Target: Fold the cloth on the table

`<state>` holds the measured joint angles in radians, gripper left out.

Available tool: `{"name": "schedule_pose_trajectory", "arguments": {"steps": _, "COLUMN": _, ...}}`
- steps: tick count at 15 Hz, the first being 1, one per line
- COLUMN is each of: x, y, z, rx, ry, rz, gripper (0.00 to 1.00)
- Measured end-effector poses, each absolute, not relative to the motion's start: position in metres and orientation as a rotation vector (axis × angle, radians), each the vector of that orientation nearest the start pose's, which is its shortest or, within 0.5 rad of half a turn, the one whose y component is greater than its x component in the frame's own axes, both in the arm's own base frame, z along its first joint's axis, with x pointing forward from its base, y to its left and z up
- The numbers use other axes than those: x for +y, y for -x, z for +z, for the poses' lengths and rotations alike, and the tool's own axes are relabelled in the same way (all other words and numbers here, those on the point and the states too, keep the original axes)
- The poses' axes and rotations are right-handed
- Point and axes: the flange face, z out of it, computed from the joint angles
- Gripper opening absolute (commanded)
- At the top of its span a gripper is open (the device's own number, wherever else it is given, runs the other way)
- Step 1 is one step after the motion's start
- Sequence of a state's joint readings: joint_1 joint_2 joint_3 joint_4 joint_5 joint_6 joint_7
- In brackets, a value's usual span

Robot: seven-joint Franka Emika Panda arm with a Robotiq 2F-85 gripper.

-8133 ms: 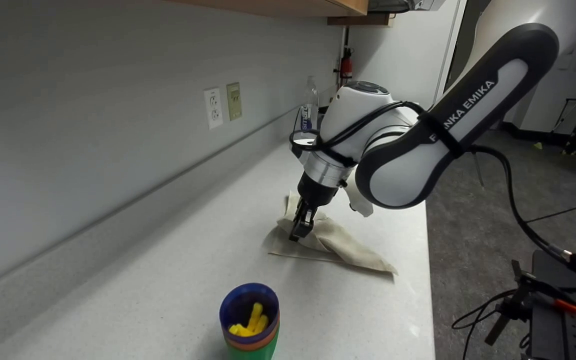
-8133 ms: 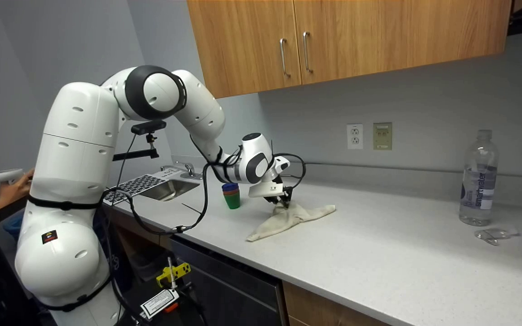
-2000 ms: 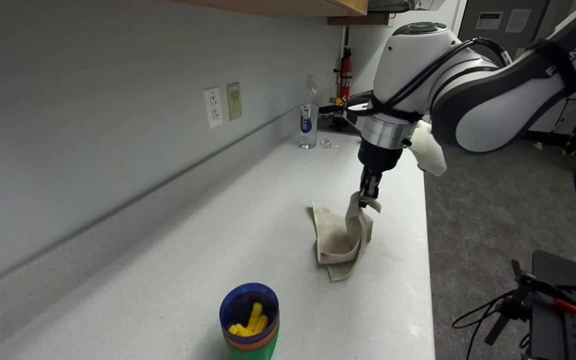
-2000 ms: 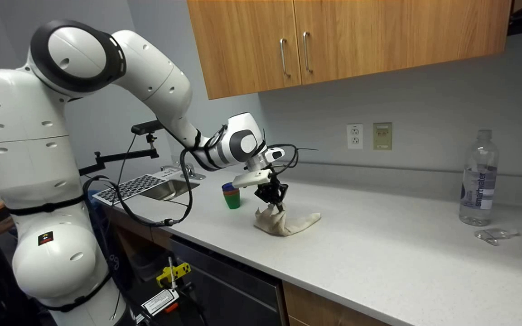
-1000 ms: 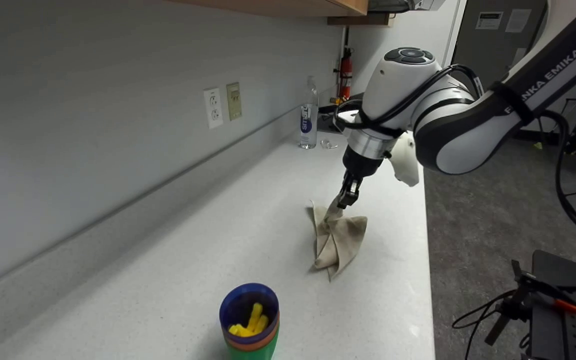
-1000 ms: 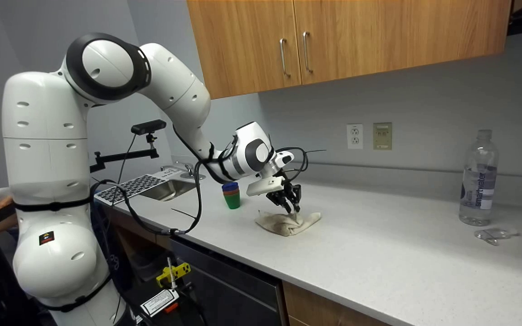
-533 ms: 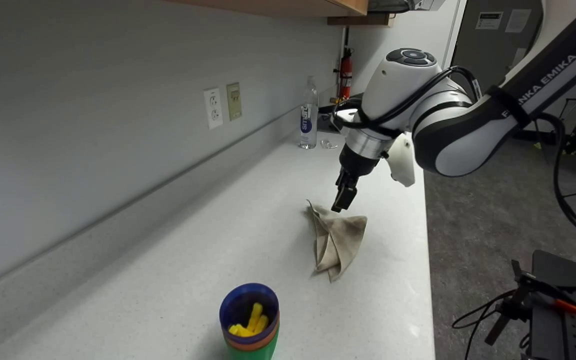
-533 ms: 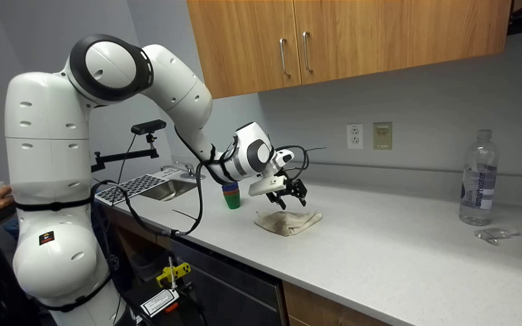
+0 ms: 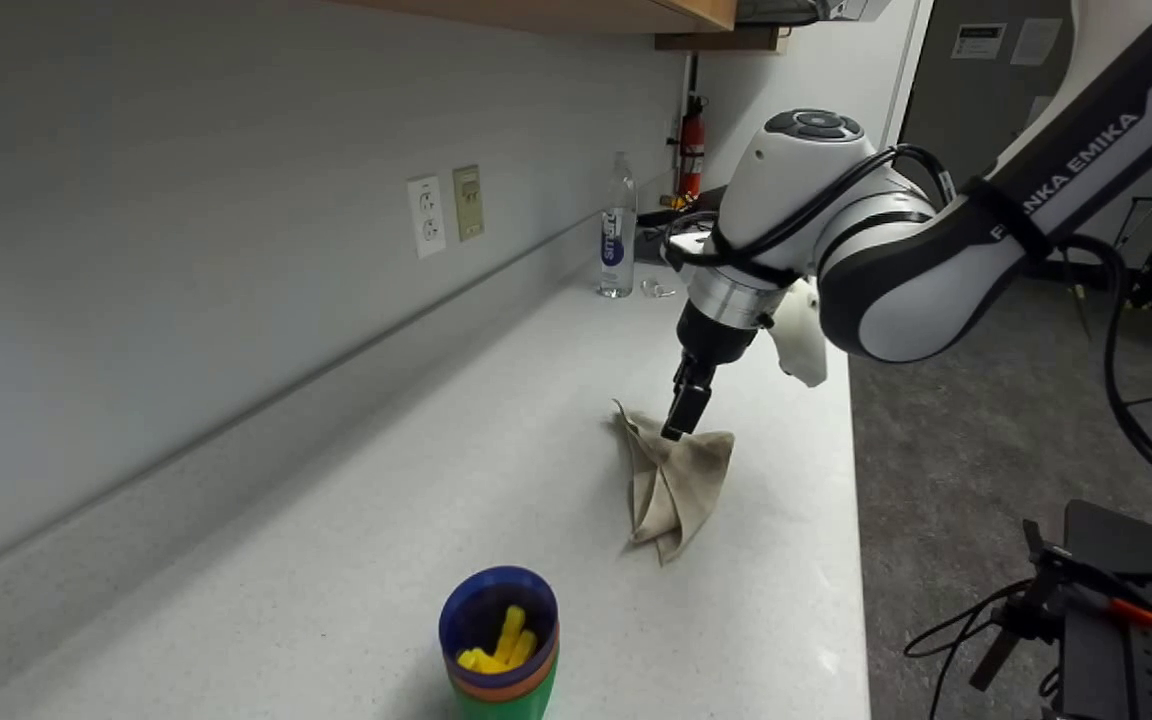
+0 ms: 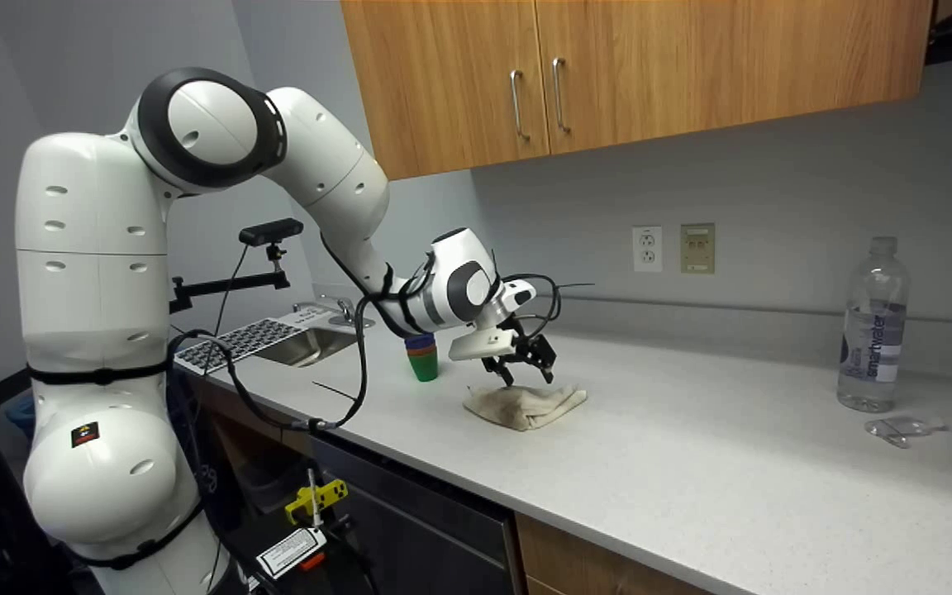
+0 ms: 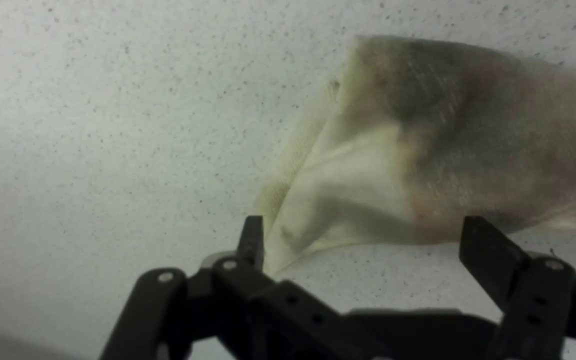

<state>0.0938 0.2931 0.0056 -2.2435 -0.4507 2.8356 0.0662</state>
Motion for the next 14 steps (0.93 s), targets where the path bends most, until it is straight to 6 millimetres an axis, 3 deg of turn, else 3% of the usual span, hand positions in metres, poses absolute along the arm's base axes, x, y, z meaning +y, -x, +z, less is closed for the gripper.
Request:
{"name": "schedule_pose_trajectory", "arguments": {"steps": 6, "x": 0.0881, "y": -0.5575, "z": 0.2559, "rx": -0.616, "ry": 3.171, "rz": -0.361, "gripper": 1.0}}
{"name": "schedule_pose_trajectory", "arguments": {"steps": 14, "x": 0.088, "y": -0.5572, "z": 0.2551, "rx": -0.612, "ry": 3.168, "rz": -0.328, "gripper": 1.0}}
